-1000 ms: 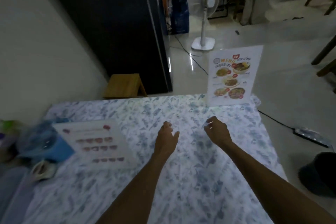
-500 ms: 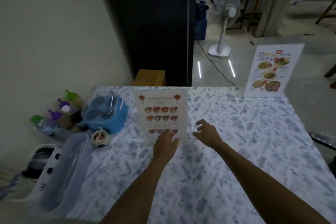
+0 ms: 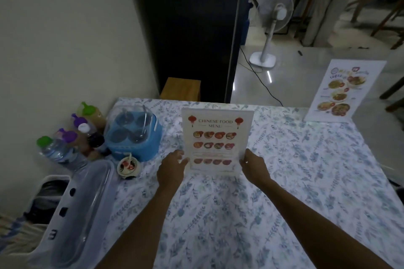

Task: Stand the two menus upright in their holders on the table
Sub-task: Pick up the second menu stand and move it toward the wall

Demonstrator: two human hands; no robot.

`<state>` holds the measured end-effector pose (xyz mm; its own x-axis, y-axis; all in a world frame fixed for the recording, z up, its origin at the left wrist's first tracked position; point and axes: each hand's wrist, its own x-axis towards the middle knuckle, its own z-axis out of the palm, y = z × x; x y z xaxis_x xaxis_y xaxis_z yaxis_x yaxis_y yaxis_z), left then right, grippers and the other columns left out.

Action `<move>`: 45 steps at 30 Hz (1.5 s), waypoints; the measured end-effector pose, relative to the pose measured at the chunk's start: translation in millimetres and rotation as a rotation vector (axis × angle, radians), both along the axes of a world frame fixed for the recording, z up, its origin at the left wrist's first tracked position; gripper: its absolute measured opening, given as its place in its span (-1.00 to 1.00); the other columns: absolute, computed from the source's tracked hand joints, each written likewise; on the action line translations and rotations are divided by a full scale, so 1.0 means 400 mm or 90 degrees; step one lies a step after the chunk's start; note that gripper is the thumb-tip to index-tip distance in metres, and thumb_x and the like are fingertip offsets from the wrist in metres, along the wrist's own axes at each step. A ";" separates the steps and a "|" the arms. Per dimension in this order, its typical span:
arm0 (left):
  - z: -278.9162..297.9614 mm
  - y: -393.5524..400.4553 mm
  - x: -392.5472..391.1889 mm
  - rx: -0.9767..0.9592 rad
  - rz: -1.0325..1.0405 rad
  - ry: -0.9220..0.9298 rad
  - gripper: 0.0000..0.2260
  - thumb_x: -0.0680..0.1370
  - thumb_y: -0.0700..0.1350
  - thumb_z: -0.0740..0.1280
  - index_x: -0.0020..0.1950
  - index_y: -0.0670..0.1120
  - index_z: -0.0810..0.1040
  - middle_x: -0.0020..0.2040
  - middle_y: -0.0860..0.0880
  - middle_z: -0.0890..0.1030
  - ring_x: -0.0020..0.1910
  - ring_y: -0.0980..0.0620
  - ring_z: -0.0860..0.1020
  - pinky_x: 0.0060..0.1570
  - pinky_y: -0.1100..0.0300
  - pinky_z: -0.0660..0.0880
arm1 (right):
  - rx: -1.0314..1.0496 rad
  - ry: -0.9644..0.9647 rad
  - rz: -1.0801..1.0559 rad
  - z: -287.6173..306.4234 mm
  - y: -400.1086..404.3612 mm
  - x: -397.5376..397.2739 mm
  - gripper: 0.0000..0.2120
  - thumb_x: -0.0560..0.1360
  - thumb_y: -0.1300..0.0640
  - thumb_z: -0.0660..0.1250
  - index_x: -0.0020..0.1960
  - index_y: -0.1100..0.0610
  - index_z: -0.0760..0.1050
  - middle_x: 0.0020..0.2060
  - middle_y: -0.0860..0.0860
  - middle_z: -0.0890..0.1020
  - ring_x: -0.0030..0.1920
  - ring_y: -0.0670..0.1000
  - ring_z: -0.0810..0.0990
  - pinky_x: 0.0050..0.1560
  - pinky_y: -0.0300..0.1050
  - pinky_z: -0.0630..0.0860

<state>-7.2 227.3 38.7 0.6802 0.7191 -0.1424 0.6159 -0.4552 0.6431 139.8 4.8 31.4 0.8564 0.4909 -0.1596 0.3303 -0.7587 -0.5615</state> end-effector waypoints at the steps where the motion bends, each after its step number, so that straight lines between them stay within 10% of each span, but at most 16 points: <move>1: 0.002 0.002 0.004 0.008 0.007 -0.009 -0.78 0.55 0.08 0.35 0.13 0.01 0.57 0.10 0.01 0.67 0.01 -0.02 0.64 -0.03 0.06 0.56 | 0.012 0.001 0.011 -0.001 0.001 0.008 -0.80 0.62 0.17 0.20 0.18 0.20 0.49 0.01 0.13 0.70 -0.12 0.13 0.69 -0.15 -0.08 0.64; 26: 0.221 0.777 0.349 0.226 -0.033 0.001 -0.77 0.58 0.08 0.30 0.08 -0.07 0.51 -0.09 -0.18 0.66 -0.12 -0.24 0.63 -0.24 0.07 0.44 | 0.140 -0.047 -0.001 0.119 0.767 0.316 -0.79 0.60 0.20 0.26 0.21 0.19 0.53 0.06 0.14 0.70 -0.05 0.17 0.69 -0.01 0.07 0.66; 37: 0.100 1.098 0.282 0.242 0.055 0.111 -0.86 0.60 -0.03 0.30 0.01 -0.09 0.46 -0.16 -0.12 0.67 -0.23 -0.14 0.64 -0.35 0.14 0.41 | 0.085 0.060 0.029 0.021 1.166 0.276 -0.89 0.62 0.18 0.24 -0.10 0.09 0.44 -0.21 0.04 0.60 -0.33 -0.09 0.58 -0.37 -0.35 0.51; 45: 0.099 1.160 0.310 0.165 0.126 0.182 -0.83 0.60 -0.15 0.30 0.02 -0.24 0.60 -0.04 -0.19 0.68 -0.10 -0.14 0.68 -0.12 0.08 0.60 | 0.128 0.087 0.053 -0.024 1.298 0.292 -0.94 0.64 0.13 0.20 0.08 0.05 0.44 -0.07 0.09 0.60 -0.16 0.02 0.62 -0.17 -0.19 0.60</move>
